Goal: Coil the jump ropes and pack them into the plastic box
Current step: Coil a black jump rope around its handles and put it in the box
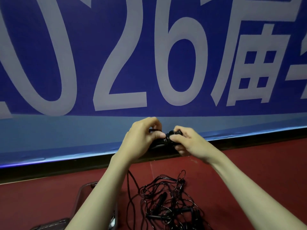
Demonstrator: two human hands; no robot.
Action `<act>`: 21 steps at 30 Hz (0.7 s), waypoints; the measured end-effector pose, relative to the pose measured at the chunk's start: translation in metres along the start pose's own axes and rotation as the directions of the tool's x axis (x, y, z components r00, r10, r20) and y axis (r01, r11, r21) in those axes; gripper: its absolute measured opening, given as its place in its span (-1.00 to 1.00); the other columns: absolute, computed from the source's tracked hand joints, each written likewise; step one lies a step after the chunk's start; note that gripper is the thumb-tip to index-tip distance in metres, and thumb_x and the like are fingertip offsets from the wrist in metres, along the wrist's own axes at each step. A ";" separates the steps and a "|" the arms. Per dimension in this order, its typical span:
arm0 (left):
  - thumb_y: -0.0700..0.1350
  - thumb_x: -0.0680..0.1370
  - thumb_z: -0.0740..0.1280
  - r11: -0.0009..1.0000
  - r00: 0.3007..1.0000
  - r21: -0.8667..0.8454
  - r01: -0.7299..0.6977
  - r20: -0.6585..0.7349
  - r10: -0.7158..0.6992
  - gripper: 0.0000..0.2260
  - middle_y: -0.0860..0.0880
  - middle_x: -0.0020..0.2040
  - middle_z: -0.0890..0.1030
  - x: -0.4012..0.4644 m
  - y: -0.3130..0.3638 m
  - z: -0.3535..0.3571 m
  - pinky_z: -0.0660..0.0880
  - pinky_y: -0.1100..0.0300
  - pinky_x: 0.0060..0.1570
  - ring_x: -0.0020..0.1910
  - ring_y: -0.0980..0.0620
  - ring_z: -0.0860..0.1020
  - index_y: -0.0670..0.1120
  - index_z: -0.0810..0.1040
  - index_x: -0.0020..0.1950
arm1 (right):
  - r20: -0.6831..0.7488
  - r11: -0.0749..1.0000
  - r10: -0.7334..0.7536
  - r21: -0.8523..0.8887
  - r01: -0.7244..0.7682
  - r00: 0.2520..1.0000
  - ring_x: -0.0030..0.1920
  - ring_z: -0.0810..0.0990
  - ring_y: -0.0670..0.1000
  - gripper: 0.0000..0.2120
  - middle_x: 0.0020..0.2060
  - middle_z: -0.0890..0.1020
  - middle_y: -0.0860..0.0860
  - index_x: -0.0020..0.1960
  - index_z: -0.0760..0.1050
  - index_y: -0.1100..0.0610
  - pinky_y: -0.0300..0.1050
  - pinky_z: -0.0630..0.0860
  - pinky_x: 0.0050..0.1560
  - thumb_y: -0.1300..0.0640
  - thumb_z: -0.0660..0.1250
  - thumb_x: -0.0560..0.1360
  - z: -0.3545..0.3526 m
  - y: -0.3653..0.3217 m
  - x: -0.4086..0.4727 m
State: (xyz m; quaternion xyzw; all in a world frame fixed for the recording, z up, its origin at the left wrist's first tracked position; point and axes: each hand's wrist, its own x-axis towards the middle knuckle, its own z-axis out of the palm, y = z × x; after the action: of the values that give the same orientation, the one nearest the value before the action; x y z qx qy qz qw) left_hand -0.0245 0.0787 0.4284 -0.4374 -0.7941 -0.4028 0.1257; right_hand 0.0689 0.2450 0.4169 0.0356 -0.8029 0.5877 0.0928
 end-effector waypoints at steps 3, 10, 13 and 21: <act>-0.12 0.51 0.41 0.977 0.975 -0.172 0.124 0.206 -0.088 -0.88 0.14 -0.28 0.56 -0.001 -0.005 -0.008 0.45 0.14 -0.13 -0.29 0.14 0.49 0.00 0.53 -0.21 | 0.015 1.000 0.024 0.010 -0.024 1.000 -0.49 0.20 -0.11 -0.76 -0.43 0.26 -0.06 -0.21 0.29 0.10 -0.22 0.10 -0.47 0.24 0.20 0.62 0.007 -0.003 -0.003; 0.24 0.14 0.60 0.574 0.896 -0.719 0.393 0.441 -0.061 -0.48 0.06 -0.46 0.48 -0.015 -0.015 0.002 0.35 0.38 -0.48 -0.52 0.19 0.42 -0.15 0.52 -0.30 | 0.116 0.988 -0.008 0.155 -0.010 0.993 -0.54 0.15 -0.14 -0.73 -0.53 0.28 -0.13 -0.24 0.27 0.11 -0.25 0.02 -0.48 0.25 0.14 0.63 0.013 -0.029 -0.008; 0.14 0.05 0.67 0.167 0.870 -0.854 0.493 0.488 -0.070 -0.45 0.01 -0.54 0.43 -0.014 -0.008 0.014 0.33 0.37 -0.63 -0.62 0.18 0.38 -0.18 0.55 -0.25 | 0.084 0.952 -0.038 0.305 0.010 0.996 -0.57 0.14 -0.15 -0.72 -0.55 0.25 -0.10 -0.25 0.24 0.11 -0.23 0.01 -0.49 0.24 0.11 0.64 0.014 -0.030 -0.004; -0.21 0.64 0.08 0.334 0.884 -0.852 0.403 0.267 -0.385 -0.74 0.05 -0.45 0.22 0.006 0.017 0.030 0.07 0.34 -0.59 -0.53 0.15 0.14 -0.05 0.31 -0.25 | -0.227 0.872 -0.004 0.477 0.114 0.974 -0.55 0.15 -0.11 -0.79 -0.51 0.24 -0.02 -0.18 0.28 0.13 -0.27 0.11 -0.55 0.19 0.16 0.63 0.011 -0.020 0.011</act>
State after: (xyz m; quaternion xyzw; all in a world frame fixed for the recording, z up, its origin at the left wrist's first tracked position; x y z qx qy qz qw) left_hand -0.0096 0.1096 0.4219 -0.2351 -0.5438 -0.7719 -0.2308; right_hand 0.0603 0.2291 0.4341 0.0176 -0.6125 0.7679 0.1866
